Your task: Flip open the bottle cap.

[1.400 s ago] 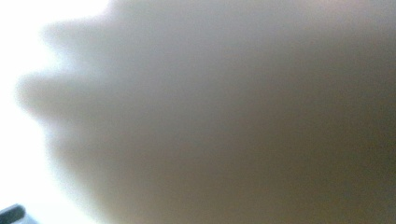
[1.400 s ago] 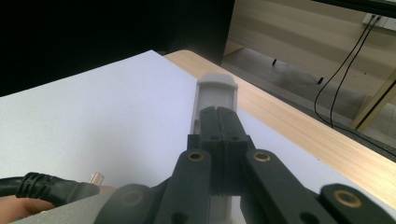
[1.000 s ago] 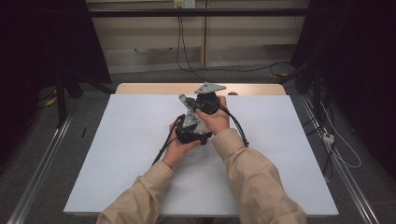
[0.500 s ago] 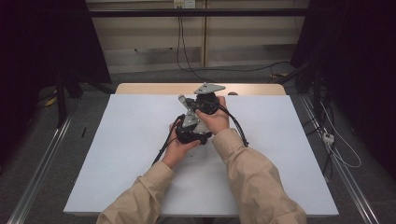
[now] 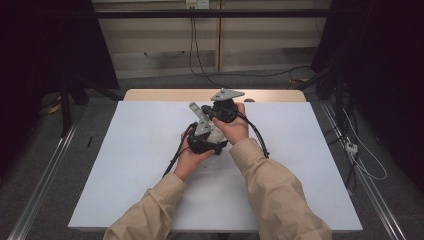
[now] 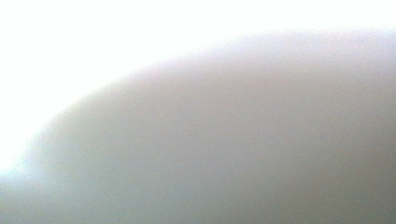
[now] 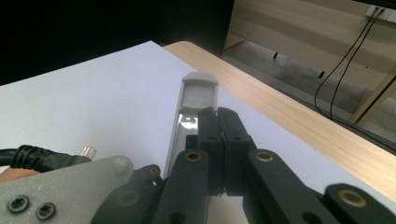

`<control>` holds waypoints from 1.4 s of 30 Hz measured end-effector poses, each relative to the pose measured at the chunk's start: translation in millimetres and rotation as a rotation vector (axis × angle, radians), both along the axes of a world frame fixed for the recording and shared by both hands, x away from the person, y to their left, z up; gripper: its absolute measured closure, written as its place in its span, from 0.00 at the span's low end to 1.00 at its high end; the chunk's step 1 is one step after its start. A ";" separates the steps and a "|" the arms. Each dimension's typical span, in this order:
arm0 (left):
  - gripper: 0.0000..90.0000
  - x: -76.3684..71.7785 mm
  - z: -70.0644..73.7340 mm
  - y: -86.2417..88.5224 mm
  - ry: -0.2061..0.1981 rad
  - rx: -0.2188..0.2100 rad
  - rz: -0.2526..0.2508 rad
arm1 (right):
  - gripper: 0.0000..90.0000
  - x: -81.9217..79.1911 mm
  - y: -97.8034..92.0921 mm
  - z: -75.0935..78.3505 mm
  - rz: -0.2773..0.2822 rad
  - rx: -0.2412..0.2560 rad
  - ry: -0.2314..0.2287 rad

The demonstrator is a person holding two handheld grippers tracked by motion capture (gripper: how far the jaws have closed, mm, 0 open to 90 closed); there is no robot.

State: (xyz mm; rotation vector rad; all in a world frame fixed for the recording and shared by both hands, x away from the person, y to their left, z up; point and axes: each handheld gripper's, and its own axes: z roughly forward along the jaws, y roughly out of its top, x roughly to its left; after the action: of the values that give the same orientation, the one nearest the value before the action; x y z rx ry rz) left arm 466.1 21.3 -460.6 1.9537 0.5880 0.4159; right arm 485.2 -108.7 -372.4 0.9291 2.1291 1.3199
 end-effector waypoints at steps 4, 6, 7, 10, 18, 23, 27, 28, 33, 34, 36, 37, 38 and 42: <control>0.13 -2.6 0.3 -2.2 -0.002 0.023 0.002 | 0.96 -3.3 -2.6 1.6 -0.003 -0.002 0.000; 0.12 -2.6 0.7 -0.6 0.014 0.026 -0.002 | 0.93 -5.3 -3.8 2.8 -0.006 0.002 0.000; 0.12 -2.7 0.5 -0.1 0.019 0.023 0.003 | 0.90 -6.0 -4.4 3.2 -0.008 0.001 -0.002; 0.11 -3.5 1.3 3.5 0.038 0.014 0.009 | 0.84 -8.4 -6.6 4.1 -0.010 0.010 -0.010; 0.10 -11.3 7.1 18.0 0.063 0.003 0.023 | 0.56 -17.7 -16.6 5.0 -0.012 0.044 0.010; 0.08 -22.2 18.5 32.2 0.046 0.001 0.002 | 0.41 -30.8 -30.9 2.7 -0.013 0.091 0.022; 0.08 -29.4 23.6 45.5 0.056 -0.014 -0.006 | 0.32 -43.8 -42.2 3.3 -0.010 0.102 0.030; 0.07 -30.7 24.0 48.3 0.080 -0.029 -0.011 | 0.30 -47.3 -44.6 3.5 -0.010 0.099 0.027; 0.07 -40.3 25.6 63.3 0.084 -0.070 -0.027 | 0.23 -64.9 -57.0 1.5 -0.009 0.096 0.020; 0.07 -41.6 26.4 66.3 0.090 -0.072 -0.026 | 0.22 -68.2 -59.3 0.2 -0.009 0.096 0.024; 0.07 -43.8 28.4 71.3 0.087 -0.062 -0.029 | 0.21 -75.2 -63.7 -3.4 -0.008 0.093 0.026; 0.07 -45.0 29.4 73.6 0.081 -0.053 -0.027 | 0.20 -78.7 -65.9 -5.6 -0.010 0.096 0.029; 0.07 -46.4 30.2 76.0 0.074 -0.055 -0.024 | 0.20 -82.0 -68.2 -8.0 -0.010 0.094 0.032; 0.07 -50.8 30.0 83.7 0.075 -0.047 -0.026 | 0.16 -93.1 -76.7 -18.2 -0.020 0.081 0.045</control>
State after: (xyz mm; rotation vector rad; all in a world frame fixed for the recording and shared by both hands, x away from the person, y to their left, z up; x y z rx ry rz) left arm 415.3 105.1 -430.6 1.9365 0.6148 0.3112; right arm 392.0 -185.4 -390.7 1.0190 2.1082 1.3969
